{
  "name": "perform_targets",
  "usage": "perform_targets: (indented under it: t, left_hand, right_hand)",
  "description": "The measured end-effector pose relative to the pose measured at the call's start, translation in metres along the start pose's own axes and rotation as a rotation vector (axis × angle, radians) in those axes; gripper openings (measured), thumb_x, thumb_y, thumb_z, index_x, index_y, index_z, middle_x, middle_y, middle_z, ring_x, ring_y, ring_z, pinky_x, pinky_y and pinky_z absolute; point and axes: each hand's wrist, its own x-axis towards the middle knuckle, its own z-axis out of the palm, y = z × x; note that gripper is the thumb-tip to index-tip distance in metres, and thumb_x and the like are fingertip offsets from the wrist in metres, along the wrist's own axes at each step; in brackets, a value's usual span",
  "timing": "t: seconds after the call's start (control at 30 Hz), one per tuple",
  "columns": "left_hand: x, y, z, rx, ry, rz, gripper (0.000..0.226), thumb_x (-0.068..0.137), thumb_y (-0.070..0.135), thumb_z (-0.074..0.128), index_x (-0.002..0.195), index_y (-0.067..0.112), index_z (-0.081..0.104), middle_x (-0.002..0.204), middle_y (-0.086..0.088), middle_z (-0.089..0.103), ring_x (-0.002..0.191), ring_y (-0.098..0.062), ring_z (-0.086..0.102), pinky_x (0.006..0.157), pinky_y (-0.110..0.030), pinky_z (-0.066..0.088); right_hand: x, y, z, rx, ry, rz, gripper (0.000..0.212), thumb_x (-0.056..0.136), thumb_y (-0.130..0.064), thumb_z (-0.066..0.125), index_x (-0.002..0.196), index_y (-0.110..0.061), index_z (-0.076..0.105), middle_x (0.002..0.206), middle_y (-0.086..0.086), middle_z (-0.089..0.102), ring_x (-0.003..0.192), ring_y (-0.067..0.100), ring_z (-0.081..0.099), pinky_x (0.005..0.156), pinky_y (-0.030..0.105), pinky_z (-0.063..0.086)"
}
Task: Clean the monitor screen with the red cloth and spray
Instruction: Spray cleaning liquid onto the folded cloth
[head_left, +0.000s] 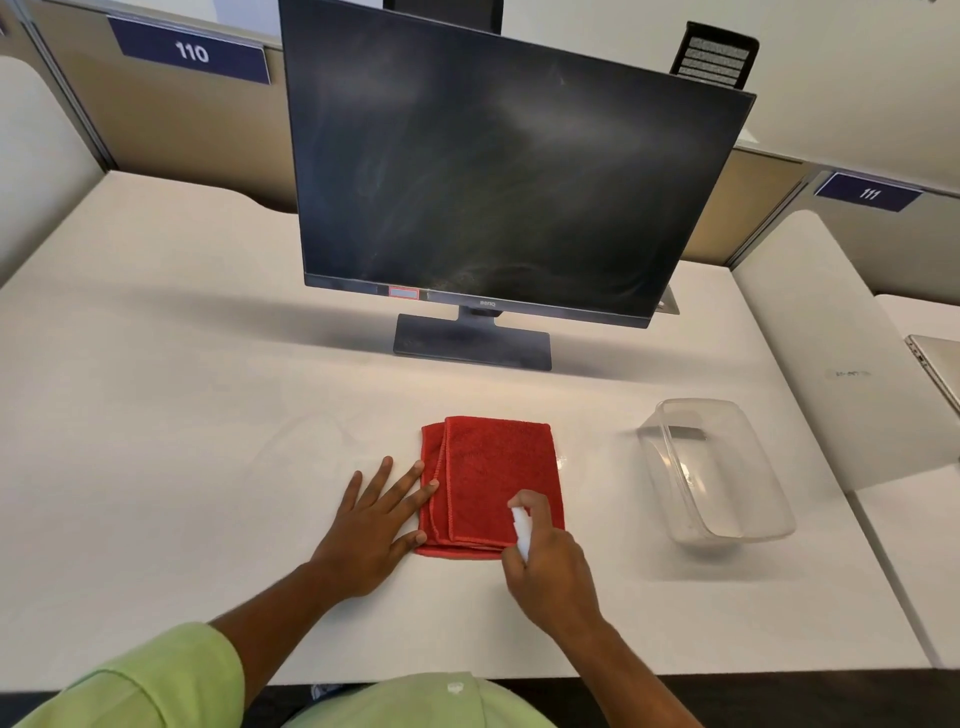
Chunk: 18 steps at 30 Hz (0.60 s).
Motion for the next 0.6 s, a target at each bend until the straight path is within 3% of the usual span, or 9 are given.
perform_targets:
  t: [0.07,0.17,0.27,0.5,0.6]
  left_hand:
    - [0.000,0.000,0.000,0.001,0.001,0.001,0.064,0.097,0.067,0.011,0.154,0.049,-0.011,0.165,0.017,-0.017,0.150,-0.019,-0.028,0.122,-0.049,-0.011]
    - [0.001,0.000,0.002,0.018,0.001,-0.003,0.064,0.097,0.068,0.009,0.154,0.049,-0.013,0.164,0.017,-0.018,0.150,-0.019,-0.028,0.122,-0.050,-0.010]
    - [0.002,-0.001,0.004,0.018,0.000,-0.004,0.063,0.098,0.067,0.012,0.153,0.049,-0.014,0.165,0.017,-0.018,0.150,-0.020,-0.027,0.122,-0.051,-0.009]
    - [0.001,-0.001,0.003,0.015,0.009,0.002,0.064,0.097,0.068,0.010,0.154,0.049,-0.012,0.165,0.017,-0.017,0.151,-0.019,-0.026,0.122,-0.050,-0.010]
    - [0.000,-0.001,0.001,-0.005,0.018,0.008,0.064,0.097,0.068,0.011,0.155,0.049,-0.009,0.165,0.017,-0.014,0.151,-0.020,-0.025,0.122,-0.050,-0.010]
  right_hand:
    - [0.000,-0.009,0.003,0.003,-0.006,-0.027,0.060,0.095,-0.026,0.061,0.142,-0.045,0.028,0.081,-0.009,0.062,0.062,0.014,0.063,0.055,0.024,0.057]
    - [0.001,-0.020,0.006,0.003,-0.020,-0.087,0.060,0.092,-0.028,0.058,0.139,-0.049,0.027,0.074,-0.015,0.054,0.057,0.012,0.059,0.047,0.017,0.047]
    - [-0.001,-0.025,0.011,-0.010,-0.045,-0.135,0.057,0.092,-0.026,0.057,0.136,-0.047,0.029,0.072,-0.012,0.057,0.056,0.011,0.057,0.050,0.022,0.051]
    - [-0.008,-0.007,0.011,-0.030,-0.026,-0.070,0.055,0.090,-0.026,0.055,0.134,-0.046,0.029,0.069,-0.009,0.056,0.055,0.016,0.057,0.051,0.027,0.050]
    - [-0.010,0.007,0.001,-0.045,0.007,-0.029,0.062,0.093,-0.023,0.060,0.141,-0.045,0.027,0.073,-0.012,0.059,0.057,0.012,0.060,0.052,0.022,0.051]
